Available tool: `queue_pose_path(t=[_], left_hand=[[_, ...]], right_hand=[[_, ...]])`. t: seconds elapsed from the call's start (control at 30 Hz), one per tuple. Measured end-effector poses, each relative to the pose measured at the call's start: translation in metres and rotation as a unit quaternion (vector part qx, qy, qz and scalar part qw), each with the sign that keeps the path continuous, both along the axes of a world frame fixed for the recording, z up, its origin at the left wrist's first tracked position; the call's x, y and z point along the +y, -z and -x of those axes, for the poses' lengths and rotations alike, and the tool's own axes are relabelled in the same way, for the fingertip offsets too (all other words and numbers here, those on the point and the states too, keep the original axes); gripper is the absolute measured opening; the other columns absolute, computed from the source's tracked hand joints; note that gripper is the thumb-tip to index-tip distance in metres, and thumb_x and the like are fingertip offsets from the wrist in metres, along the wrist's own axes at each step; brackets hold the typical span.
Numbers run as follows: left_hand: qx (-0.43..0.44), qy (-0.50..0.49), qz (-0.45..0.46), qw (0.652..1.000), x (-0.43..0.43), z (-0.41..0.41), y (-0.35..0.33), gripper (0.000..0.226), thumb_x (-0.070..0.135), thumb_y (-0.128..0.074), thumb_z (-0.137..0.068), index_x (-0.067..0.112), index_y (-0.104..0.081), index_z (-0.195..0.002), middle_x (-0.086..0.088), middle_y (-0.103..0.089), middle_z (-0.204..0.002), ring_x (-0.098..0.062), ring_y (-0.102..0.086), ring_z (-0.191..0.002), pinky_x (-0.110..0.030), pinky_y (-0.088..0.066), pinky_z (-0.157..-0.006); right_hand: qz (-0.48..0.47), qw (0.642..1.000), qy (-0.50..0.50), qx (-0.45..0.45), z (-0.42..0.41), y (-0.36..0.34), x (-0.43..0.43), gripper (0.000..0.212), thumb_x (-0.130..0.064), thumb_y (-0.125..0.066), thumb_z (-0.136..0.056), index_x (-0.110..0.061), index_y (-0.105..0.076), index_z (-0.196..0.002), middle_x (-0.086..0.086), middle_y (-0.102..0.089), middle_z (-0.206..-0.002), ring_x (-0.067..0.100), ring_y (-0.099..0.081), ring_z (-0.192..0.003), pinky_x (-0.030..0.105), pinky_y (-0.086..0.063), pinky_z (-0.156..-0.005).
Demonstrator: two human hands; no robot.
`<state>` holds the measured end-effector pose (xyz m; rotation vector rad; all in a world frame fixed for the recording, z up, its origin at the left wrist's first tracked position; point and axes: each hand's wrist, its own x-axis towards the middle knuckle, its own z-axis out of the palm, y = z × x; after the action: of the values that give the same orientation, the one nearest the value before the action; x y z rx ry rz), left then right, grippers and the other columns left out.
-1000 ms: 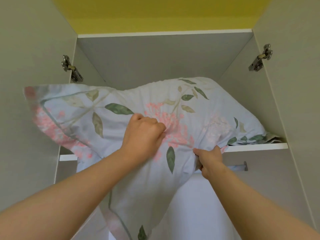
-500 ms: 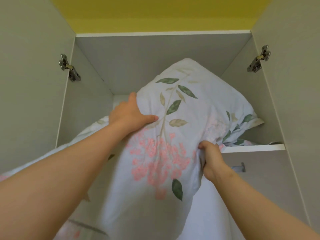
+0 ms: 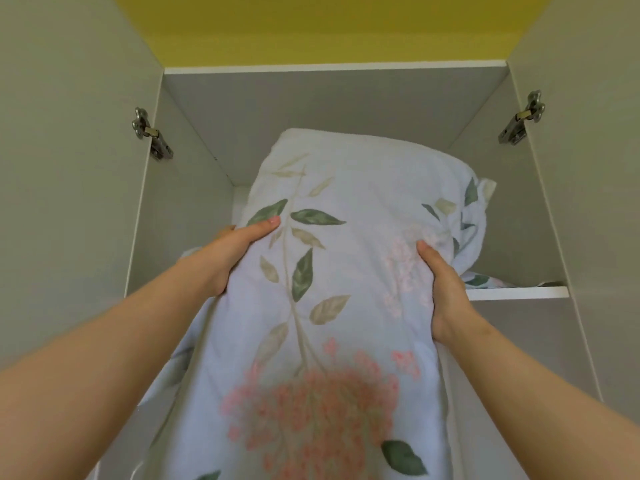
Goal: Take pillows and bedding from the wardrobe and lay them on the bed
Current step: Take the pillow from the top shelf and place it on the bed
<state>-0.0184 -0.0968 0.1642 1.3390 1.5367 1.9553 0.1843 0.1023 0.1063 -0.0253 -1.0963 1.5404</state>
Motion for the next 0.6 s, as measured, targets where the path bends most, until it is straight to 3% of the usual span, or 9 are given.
queue_pose_path(t=[0.07, 0.13, 0.2, 0.27, 0.3, 0.4, 0.47, 0.53, 0.6], left_hand=[[-0.013, 0.036, 0.002, 0.999, -0.001, -0.004, 0.01, 0.06, 0.049, -0.075, -0.066, 0.017, -0.063, -0.116, -0.006, -0.073, -0.1, -0.021, -0.072, -0.081, -0.031, -0.057, -0.068], [-0.03, 0.065, -0.003, 0.997, 0.001, -0.005, 0.022, 0.034, 0.04, -0.067, -0.077, 0.017, -0.069, -0.102, -0.004, -0.076, -0.083, -0.018, -0.073, -0.067, -0.027, -0.058, -0.057], [-0.042, 0.078, -0.03, 0.996, 0.001, -0.006, 0.033, 0.043, 0.038, -0.073, -0.072, 0.016, -0.066, -0.11, -0.005, -0.076, -0.086, -0.018, -0.073, -0.068, -0.028, -0.059, -0.054], [-0.059, 0.085, -0.045, 0.994, 0.003, -0.004, 0.043, 0.063, 0.037, -0.078, -0.064, 0.016, -0.06, -0.121, -0.007, -0.074, -0.098, -0.021, -0.073, -0.076, -0.031, -0.059, -0.058], [-0.063, 0.091, -0.055, 0.992, 0.002, -0.007, 0.048, 0.065, 0.037, -0.078, -0.063, 0.016, -0.059, -0.122, -0.007, -0.075, -0.097, -0.02, -0.073, -0.076, -0.03, -0.059, -0.058], [-0.047, 0.083, -0.081, 0.992, 0.002, -0.01, 0.057, 0.082, 0.043, -0.086, -0.047, 0.018, -0.058, -0.12, 0.001, -0.077, -0.087, -0.013, -0.073, -0.072, -0.024, -0.057, -0.054], [-0.053, 0.09, -0.086, 0.991, 0.0, -0.014, 0.068, 0.057, 0.037, -0.078, -0.064, 0.02, -0.062, -0.116, -0.002, -0.076, -0.093, -0.017, -0.073, -0.077, -0.028, -0.059, -0.058], [-0.071, 0.096, -0.068, 0.991, -0.004, -0.021, 0.083, 0.035, 0.033, -0.069, -0.074, 0.022, -0.067, -0.107, 0.0, -0.077, -0.083, -0.017, -0.073, -0.071, -0.029, -0.059, -0.057], [-0.073, 0.099, -0.05, 0.991, -0.006, -0.03, 0.1, 0.024, 0.032, -0.066, -0.078, 0.021, -0.069, -0.099, 0.001, -0.076, -0.076, -0.016, -0.072, -0.066, -0.028, -0.059, -0.055]], right_hand=[[-0.024, 1.0, -0.001, -0.014, -0.008, 0.0, -0.016, 0.105, -0.046, -0.091, -0.038, -0.024, -0.051, -0.133, 0.005, -0.066, -0.124, 0.027, -0.066, -0.109, 0.047, -0.051, -0.095], [-0.04, 0.999, -0.007, -0.016, -0.016, 0.004, -0.024, 0.084, -0.037, -0.085, -0.058, -0.019, -0.052, -0.133, 0.007, -0.067, -0.121, 0.026, -0.068, -0.105, 0.04, -0.057, -0.084], [-0.043, 0.998, -0.031, -0.027, -0.023, 0.009, -0.029, 0.055, -0.026, -0.072, -0.076, -0.01, -0.057, -0.127, 0.008, -0.07, -0.107, 0.022, -0.071, -0.09, 0.031, -0.059, -0.067], [-0.034, 0.998, -0.019, -0.047, -0.028, 0.015, -0.036, 0.042, -0.023, -0.068, -0.08, -0.008, -0.061, -0.119, 0.008, -0.07, -0.098, 0.021, -0.071, -0.082, 0.03, -0.059, -0.064], [-0.033, 0.998, -0.005, -0.049, -0.031, 0.017, -0.039, 0.046, -0.023, -0.071, -0.078, -0.008, -0.06, -0.12, 0.009, -0.07, -0.101, 0.023, -0.071, -0.087, 0.033, -0.06, -0.07], [-0.03, 0.999, 0.034, -0.03, -0.038, 0.028, -0.041, 0.083, -0.026, -0.082, -0.06, -0.014, -0.048, -0.134, 0.01, -0.067, -0.12, 0.027, -0.068, -0.104, 0.042, -0.058, -0.082], [-0.045, 0.997, 0.057, -0.029, -0.047, 0.036, -0.045, 0.072, -0.021, -0.079, -0.069, -0.015, -0.048, -0.134, 0.01, -0.066, -0.121, 0.026, -0.068, -0.104, 0.041, -0.058, -0.082], [-0.053, 0.996, 0.069, -0.036, -0.06, 0.048, -0.051, 0.047, -0.015, -0.069, -0.081, -0.012, -0.056, -0.126, 0.009, -0.069, -0.113, 0.023, -0.07, -0.097, 0.037, -0.06, -0.079], [-0.046, 0.996, 0.065, -0.044, -0.073, 0.063, -0.057, 0.038, -0.013, -0.065, -0.084, -0.01, -0.06, -0.121, 0.008, -0.07, -0.106, 0.018, -0.071, -0.087, 0.032, -0.06, -0.073]])
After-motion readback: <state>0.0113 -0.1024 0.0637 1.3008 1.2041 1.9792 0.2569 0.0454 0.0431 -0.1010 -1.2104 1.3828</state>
